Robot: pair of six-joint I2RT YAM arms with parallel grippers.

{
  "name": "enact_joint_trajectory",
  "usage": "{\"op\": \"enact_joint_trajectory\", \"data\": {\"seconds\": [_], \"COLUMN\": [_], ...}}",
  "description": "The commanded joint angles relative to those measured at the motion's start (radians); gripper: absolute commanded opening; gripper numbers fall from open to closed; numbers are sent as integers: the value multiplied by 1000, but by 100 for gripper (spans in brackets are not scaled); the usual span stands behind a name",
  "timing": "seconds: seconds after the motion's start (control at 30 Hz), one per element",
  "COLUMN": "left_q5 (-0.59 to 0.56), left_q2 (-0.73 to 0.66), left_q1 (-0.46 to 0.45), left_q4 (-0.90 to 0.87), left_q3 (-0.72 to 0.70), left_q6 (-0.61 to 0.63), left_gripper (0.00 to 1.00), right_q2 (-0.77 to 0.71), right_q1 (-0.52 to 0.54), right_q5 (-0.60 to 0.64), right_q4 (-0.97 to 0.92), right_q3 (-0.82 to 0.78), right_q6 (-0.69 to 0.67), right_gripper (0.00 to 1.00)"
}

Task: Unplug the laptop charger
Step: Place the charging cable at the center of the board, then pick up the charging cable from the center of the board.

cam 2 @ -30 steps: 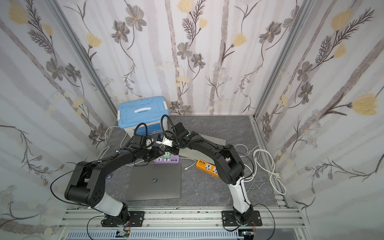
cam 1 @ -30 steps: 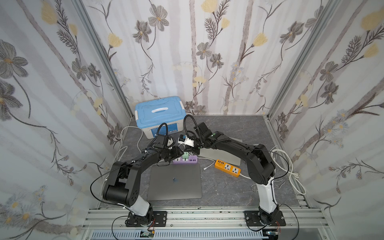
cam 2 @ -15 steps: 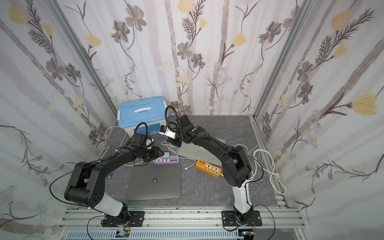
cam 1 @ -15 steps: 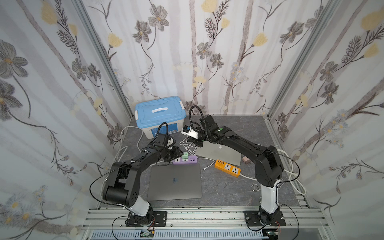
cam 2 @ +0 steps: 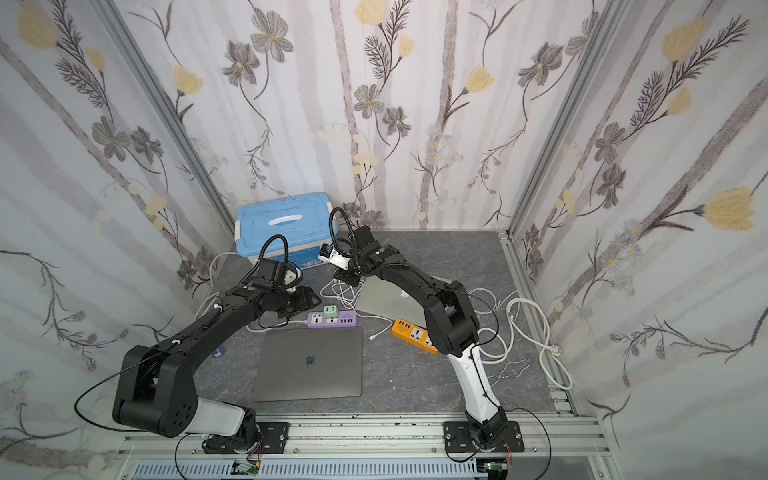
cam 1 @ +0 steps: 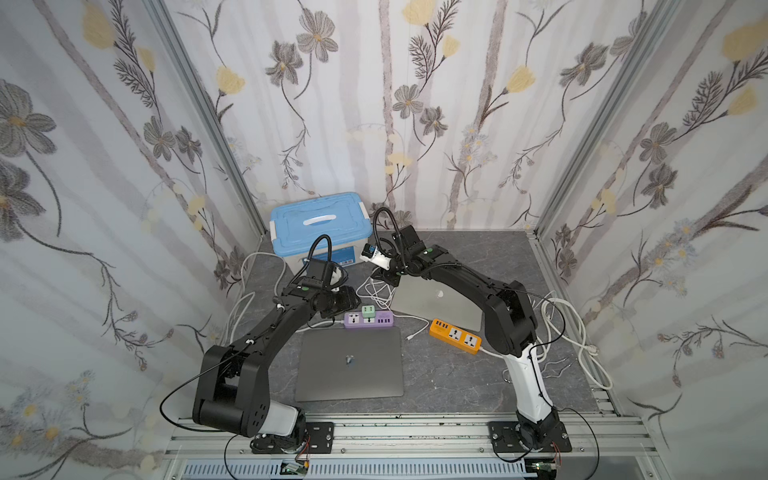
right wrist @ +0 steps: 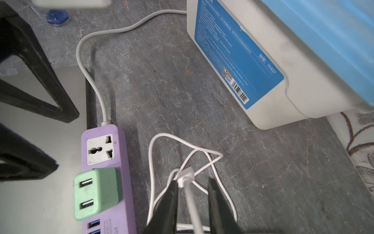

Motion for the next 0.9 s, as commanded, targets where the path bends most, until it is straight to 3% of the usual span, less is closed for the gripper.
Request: {"op": "enact_joint_trajectory", "data": {"seconds": [0.0,0.17,0.33,0.47,0.7,0.87], "left_q5": [-36,-77,-76,-69,-164,-242], "left_q2": [41,143,314,452,573,659], "left_q1": [-1,1,1,-12,-91,-130], "left_q4": [-24,-39,-113,-181,-268,-354], "left_q3": [51,166,342,457,593,686], "left_q6": [35,67,119,166,294,362], "left_gripper": [60,61,67,74,76,75], "right_q2": [26,23,-79,-212,-474,-623], "right_q1": [-6,-24,-37,-53,-101,-125], "right_q5": [-6,-30,-31,-25,0,3], "right_q4": [-4,-17,14,72,159,174], "right_q3": [19,9,-98,-256,-592,-741], "right_q6": [17,34,47,77,154,199], "right_gripper": [30,35,37,37,37,38]}}
